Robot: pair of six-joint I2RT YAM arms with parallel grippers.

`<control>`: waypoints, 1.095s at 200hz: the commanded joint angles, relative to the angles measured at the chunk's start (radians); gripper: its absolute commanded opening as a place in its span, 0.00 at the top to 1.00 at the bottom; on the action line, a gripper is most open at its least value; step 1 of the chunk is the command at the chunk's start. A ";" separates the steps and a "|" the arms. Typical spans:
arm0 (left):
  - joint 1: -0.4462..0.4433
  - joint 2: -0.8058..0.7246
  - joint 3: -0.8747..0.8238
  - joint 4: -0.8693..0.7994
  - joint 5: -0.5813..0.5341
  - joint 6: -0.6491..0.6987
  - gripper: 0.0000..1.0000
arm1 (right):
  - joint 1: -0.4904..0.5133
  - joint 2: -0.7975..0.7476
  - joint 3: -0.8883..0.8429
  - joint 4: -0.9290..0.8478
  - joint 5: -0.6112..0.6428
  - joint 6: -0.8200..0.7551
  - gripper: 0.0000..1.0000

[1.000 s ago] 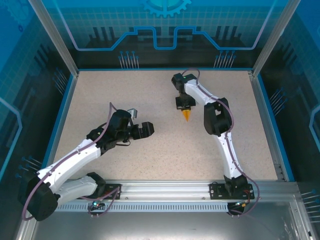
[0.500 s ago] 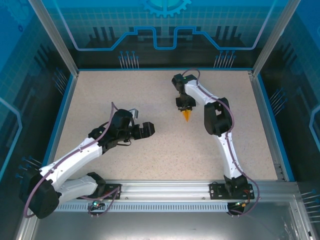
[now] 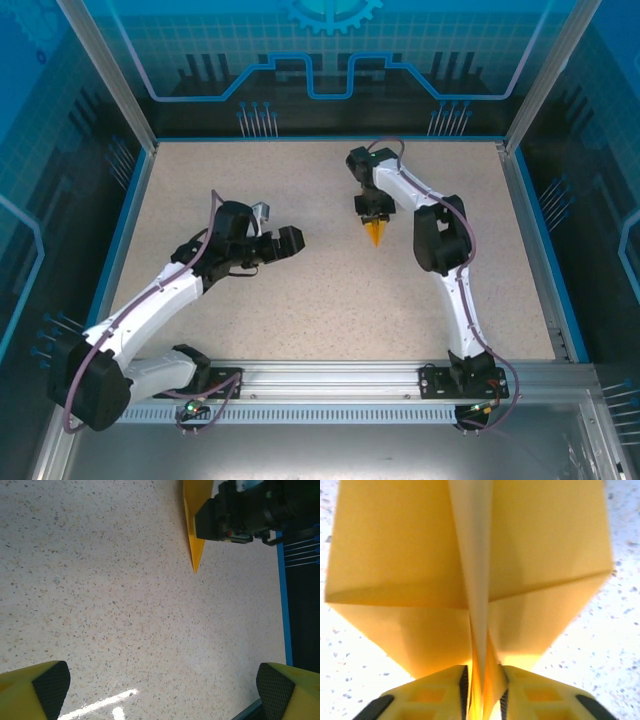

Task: Fold a paper plane with a square sheet of paper (fold left side to right side)
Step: Place the paper plane at the center of the table, then reset both arms

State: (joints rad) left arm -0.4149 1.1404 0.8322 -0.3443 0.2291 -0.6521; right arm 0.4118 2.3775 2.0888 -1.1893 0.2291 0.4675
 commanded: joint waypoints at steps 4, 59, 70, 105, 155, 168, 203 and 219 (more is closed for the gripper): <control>0.047 0.013 0.035 0.027 0.076 0.009 0.01 | 0.007 -0.107 -0.034 -0.027 0.016 0.010 0.68; 0.159 -0.002 0.049 0.036 0.045 0.046 0.01 | 0.011 -0.450 -0.273 0.115 0.030 -0.061 0.50; 0.183 -0.014 0.044 0.030 -0.030 0.065 0.01 | 0.000 -0.572 -0.384 0.201 0.045 -0.091 0.44; 0.207 -0.079 -0.035 0.111 -0.386 0.168 0.01 | -0.114 -0.969 -0.823 0.509 0.049 -0.185 0.29; 0.208 -0.121 -0.256 0.425 -0.677 0.441 0.01 | -0.332 -1.224 -1.307 0.937 0.005 -0.218 0.01; 0.208 -0.109 -0.284 0.456 -0.733 0.544 0.01 | -0.386 -1.216 -1.392 1.045 0.006 -0.214 0.01; 0.249 -0.048 -0.409 0.673 -0.687 0.643 0.01 | -0.442 -1.144 -1.604 1.437 0.010 -0.267 0.01; 0.273 -0.023 -0.471 0.814 -0.619 0.657 0.01 | -0.441 -1.088 -1.599 1.503 -0.004 -0.276 0.01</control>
State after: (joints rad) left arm -0.1795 1.0847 0.4385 0.2115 -0.4297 -0.0956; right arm -0.0200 1.2274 0.5037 0.0147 0.2428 0.2329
